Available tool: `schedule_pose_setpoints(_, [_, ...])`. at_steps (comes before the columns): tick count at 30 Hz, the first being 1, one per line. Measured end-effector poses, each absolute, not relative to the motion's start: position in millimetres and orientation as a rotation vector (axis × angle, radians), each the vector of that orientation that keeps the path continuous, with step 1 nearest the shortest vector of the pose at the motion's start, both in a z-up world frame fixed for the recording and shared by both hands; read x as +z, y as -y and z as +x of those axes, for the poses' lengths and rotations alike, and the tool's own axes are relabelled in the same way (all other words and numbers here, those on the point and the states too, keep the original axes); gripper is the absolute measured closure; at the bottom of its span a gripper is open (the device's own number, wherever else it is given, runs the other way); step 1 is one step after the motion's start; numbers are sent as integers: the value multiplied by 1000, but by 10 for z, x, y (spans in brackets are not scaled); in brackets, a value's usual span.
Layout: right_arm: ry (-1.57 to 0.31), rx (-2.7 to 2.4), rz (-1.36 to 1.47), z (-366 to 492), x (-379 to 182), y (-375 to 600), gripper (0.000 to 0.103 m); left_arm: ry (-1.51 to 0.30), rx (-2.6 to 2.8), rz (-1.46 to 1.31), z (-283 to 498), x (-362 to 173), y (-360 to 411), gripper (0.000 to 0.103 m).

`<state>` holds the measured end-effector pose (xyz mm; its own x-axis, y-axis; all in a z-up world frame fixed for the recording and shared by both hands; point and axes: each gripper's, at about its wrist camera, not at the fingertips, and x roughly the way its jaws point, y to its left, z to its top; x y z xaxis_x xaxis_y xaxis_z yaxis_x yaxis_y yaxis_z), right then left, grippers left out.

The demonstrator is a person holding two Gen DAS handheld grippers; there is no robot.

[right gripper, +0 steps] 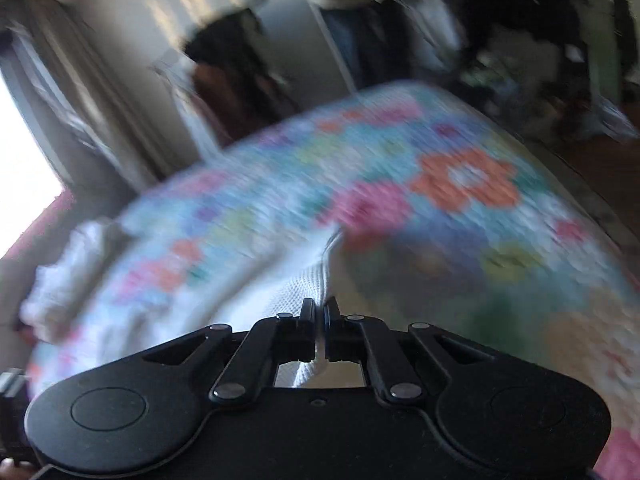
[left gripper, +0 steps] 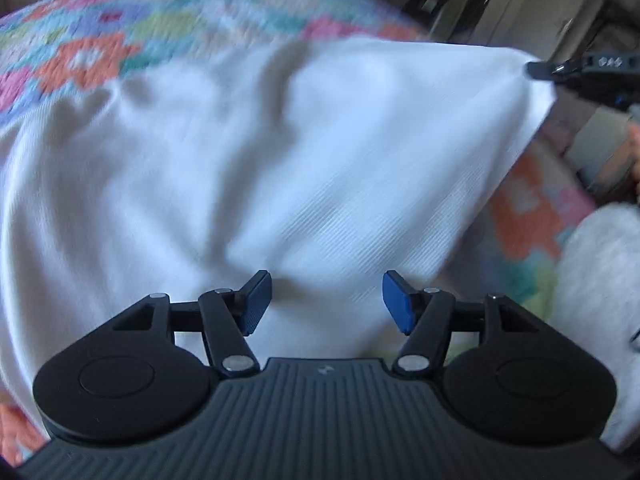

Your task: Fold clothes

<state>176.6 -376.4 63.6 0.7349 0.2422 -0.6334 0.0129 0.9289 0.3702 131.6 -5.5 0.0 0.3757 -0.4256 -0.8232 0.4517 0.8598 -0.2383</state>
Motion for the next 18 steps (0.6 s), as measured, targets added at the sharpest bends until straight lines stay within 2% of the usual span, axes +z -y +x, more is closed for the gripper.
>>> schedule_pose_setpoints(4, [-881,25,276,1887,301,3741,97,-1104,-554,25,1319,-79,44,42])
schedule_pose_setpoints(11, [-914,-38,127,1855,303,3616,99,-1114,-550,-10,1277,-43,-37,42])
schedule_pose_setpoints(15, [-1023,-77,143,1998,96,3625,99,-1135,-520,-3,1295,-70,-26,42])
schedule_pose_setpoints(17, [-1055,-111,154,2077,26,3640,96,-1142,-510,-9,1320,-75,-35,42])
schedule_pose_setpoints(18, [-1047,-144,142,2085,23,3632,81,-1143,-503,-10,1322,-65,-38,42])
